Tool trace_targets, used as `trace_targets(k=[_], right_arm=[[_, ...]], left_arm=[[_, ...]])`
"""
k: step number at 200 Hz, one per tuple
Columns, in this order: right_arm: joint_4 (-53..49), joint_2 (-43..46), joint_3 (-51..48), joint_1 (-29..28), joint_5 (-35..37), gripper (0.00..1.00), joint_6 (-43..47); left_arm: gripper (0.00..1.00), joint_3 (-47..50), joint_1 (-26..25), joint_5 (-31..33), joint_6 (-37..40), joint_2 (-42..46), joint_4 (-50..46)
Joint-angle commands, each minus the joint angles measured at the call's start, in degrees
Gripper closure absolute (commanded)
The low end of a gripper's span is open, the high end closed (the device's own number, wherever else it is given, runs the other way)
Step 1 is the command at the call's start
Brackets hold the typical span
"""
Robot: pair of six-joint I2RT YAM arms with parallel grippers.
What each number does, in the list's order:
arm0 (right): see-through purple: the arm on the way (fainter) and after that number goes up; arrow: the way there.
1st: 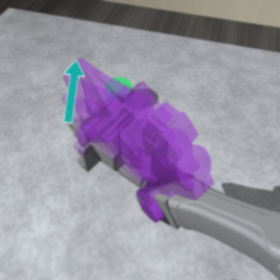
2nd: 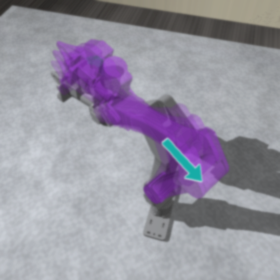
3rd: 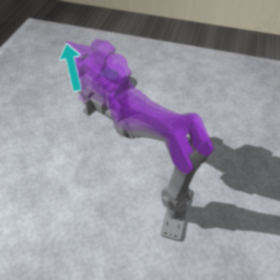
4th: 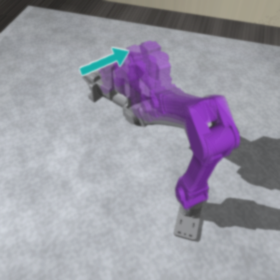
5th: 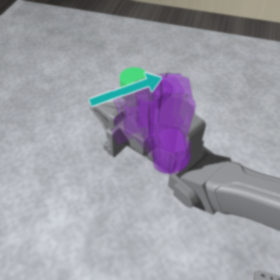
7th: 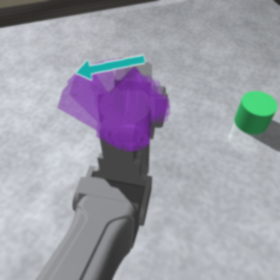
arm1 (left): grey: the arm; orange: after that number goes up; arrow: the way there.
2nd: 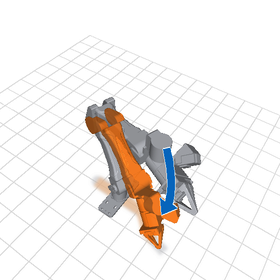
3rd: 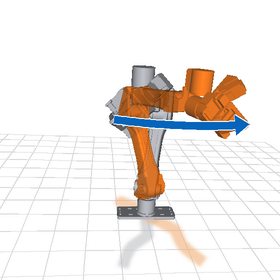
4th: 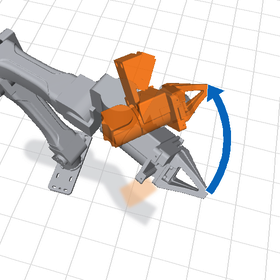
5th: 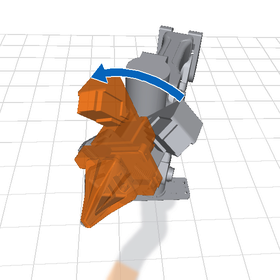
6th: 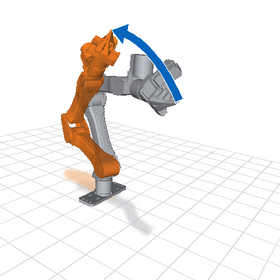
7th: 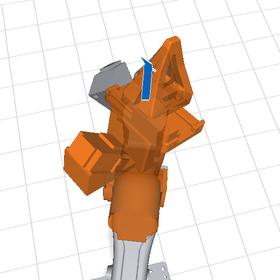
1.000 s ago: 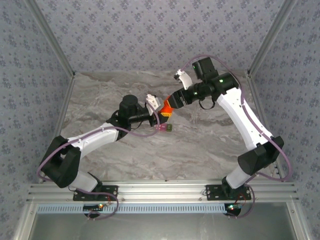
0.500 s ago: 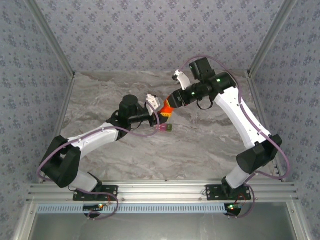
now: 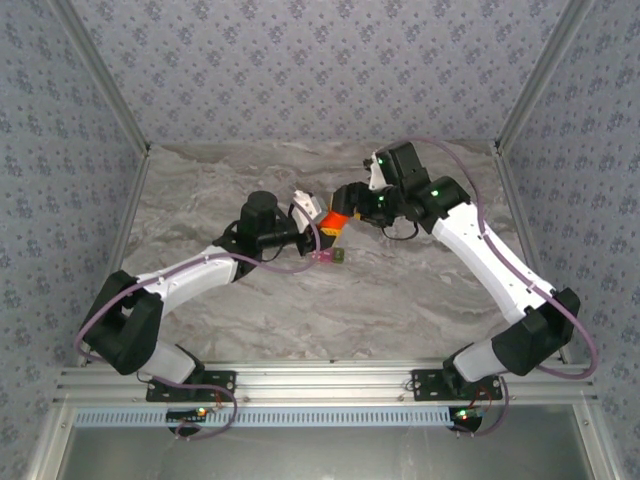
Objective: Sort the pills into containers
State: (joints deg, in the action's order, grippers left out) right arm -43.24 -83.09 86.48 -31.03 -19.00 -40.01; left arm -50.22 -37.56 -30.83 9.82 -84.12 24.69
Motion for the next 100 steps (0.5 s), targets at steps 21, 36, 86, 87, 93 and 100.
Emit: trace_targets(k=[21,36,86,87,93,100], right_arm=[[-0.1,5.5,3.8,7.8,-4.2,0.24,10.0],[-4.8,3.9,7.7,10.8,-10.6,0.24,20.8],[-15.4,-3.8,16.4,8.0,-11.6,0.24,42.4],[-15.5,-4.0,16.5,8.0,-11.6,0.24,42.6],[-16.2,-4.8,17.3,7.5,-11.8,0.24,43.2],[-17.4,-5.9,18.6,6.7,-11.7,0.24,44.4]], left_arm=[[1.00,-1.6,-0.3,-2.2,1.4,1.5,5.4],[1.00,-1.7,-0.3,-2.6,1.4,1.6,5.2],[1.00,-2.3,-0.2,-3.0,1.3,1.6,4.7],[1.00,-2.3,-0.2,-3.0,1.3,1.6,4.7],[1.00,-2.3,-0.3,-3.1,1.3,1.6,4.6],[1.00,-2.3,-0.3,-3.1,1.4,1.7,4.6]])
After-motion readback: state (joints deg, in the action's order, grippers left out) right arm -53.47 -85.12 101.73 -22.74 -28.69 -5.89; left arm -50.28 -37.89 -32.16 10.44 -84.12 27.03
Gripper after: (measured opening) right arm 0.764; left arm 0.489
